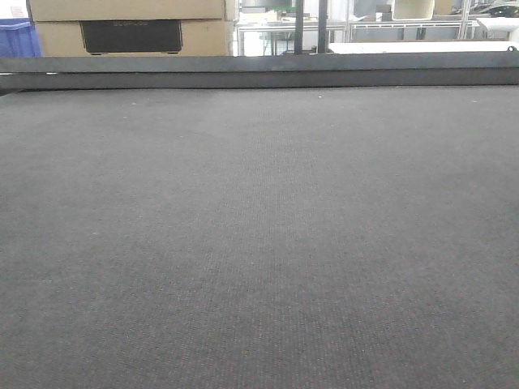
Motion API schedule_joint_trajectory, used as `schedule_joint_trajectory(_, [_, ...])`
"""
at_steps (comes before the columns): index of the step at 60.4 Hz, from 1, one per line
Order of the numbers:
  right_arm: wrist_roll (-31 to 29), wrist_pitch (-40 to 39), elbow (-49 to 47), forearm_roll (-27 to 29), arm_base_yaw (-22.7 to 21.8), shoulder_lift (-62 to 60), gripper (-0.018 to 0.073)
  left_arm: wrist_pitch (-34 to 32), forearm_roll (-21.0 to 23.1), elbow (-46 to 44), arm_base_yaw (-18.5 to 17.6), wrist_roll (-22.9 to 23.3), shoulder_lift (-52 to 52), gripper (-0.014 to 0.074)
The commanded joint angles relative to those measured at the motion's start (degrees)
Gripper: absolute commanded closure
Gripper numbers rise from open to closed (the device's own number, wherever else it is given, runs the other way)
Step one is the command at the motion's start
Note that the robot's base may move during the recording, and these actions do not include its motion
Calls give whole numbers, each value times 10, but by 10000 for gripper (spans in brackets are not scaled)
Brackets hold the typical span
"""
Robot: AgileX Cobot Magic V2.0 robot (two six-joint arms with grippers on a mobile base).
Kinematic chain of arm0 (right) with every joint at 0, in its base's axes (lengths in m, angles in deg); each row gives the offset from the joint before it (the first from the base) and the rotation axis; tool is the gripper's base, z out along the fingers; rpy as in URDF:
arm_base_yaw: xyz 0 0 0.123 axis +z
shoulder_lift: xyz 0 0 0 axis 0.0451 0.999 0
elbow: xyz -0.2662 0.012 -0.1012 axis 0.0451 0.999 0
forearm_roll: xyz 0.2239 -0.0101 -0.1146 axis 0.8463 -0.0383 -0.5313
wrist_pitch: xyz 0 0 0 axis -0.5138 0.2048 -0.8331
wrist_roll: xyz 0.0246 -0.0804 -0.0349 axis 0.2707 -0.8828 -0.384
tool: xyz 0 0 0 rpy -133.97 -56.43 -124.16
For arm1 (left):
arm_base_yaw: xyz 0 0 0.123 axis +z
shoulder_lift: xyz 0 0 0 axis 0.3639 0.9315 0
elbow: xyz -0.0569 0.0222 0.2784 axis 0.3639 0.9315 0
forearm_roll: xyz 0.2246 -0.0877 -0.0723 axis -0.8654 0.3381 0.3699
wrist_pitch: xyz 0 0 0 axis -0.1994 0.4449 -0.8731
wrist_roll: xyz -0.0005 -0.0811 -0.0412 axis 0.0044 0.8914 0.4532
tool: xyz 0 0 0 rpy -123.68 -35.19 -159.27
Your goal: Place cylindrical capacitor in blue bin on shelf
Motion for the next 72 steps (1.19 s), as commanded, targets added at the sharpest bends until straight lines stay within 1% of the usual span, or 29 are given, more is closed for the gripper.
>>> schedule_joint_trajectory(1, [0, 2, -22, -3, 1, -3, 658, 0, 9, 1, -4, 0, -2, 707])
schedule_joint_trajectory(6, [0, 4, -24, -3, 1, -3, 658, -2, 18, 12, -4, 0, -2, 707])
schedule_joint_trajectory(20, [0, 11, -24, -3, 1, -3, 658, -4, 17, 38, -4, 0, -2, 707])
schedule_joint_trajectory(32, [0, 11, -24, -3, 1, -3, 658, -17, 17, 38, -4, 0, -2, 707])
schedule_joint_trajectory(50, [0, 11, -24, -3, 1, -3, 658, -57, 16, 38, -4, 0, -2, 707])
schedule_joint_trajectory(72, [0, 11, -24, -3, 1, -3, 658, -58, 16, 38, -4, 0, -2, 707])
